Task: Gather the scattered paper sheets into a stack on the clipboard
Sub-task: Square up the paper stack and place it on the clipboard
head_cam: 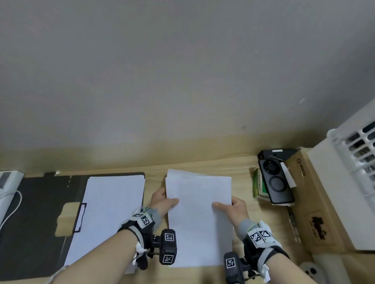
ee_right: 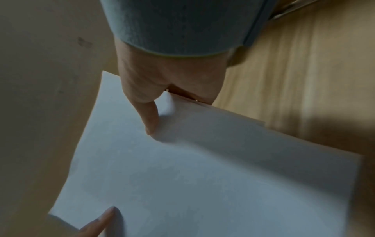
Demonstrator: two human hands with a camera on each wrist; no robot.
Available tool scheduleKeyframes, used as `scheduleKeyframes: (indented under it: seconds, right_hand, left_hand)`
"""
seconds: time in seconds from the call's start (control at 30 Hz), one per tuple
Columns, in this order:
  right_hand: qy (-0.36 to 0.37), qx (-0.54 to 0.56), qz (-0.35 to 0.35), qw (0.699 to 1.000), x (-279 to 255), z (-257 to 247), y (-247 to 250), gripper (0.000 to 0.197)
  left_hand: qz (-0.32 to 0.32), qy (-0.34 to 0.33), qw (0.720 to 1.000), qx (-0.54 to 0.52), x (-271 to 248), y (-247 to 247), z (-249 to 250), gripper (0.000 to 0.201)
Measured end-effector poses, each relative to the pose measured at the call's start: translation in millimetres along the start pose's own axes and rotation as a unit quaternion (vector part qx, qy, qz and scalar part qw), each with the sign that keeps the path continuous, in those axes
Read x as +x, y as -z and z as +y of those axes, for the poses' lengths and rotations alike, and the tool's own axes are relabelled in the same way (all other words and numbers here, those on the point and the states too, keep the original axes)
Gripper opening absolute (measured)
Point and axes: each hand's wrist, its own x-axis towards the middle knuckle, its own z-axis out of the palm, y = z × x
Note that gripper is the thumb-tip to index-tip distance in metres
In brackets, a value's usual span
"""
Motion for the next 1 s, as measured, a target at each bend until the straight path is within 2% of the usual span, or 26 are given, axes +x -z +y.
scheduleKeyframes:
  seconds: [0.2,0.33,0.4,0.53,0.7,0.83,0.93,1.0]
  right_hand:
    - [0.112,0.066,-0.013,0.991,-11,-79,-28,0.014]
    - [0.177,0.103,-0.034,0.978,-25,-111,-42,0.019]
    - [0.196,0.1,-0.042,0.975,-31,-116,-47,0.019]
    - [0.199,0.065,-0.036,0.977,-32,-98,-52,0.024]
    - [0.164,0.008,-0.018,0.986,-33,-66,-57,0.02]
    - [0.152,0.027,0.001,0.988,-41,-66,-61,0.018]
    - [0.144,0.013,0.001,0.99,-40,-65,-61,0.017]
    - [0.133,-0.022,-0.004,0.991,-39,-55,-61,0.015]
  left_hand:
    - [0.02,-0.128,0.991,-0.02,-24,26,84,0.039]
    - [0.035,-0.215,0.976,-0.013,-49,40,121,0.033]
    - [0.042,-0.237,0.971,-0.004,-60,49,131,0.031]
    - [0.044,-0.224,0.973,0.03,-65,59,119,0.029]
    - [0.075,-0.158,0.982,0.067,-59,58,86,0.032]
    - [0.079,-0.148,0.984,0.056,-62,54,85,0.028]
    - [0.062,-0.139,0.986,0.064,-60,59,84,0.025]
    - [0.052,-0.117,0.986,0.105,-60,65,75,0.024]
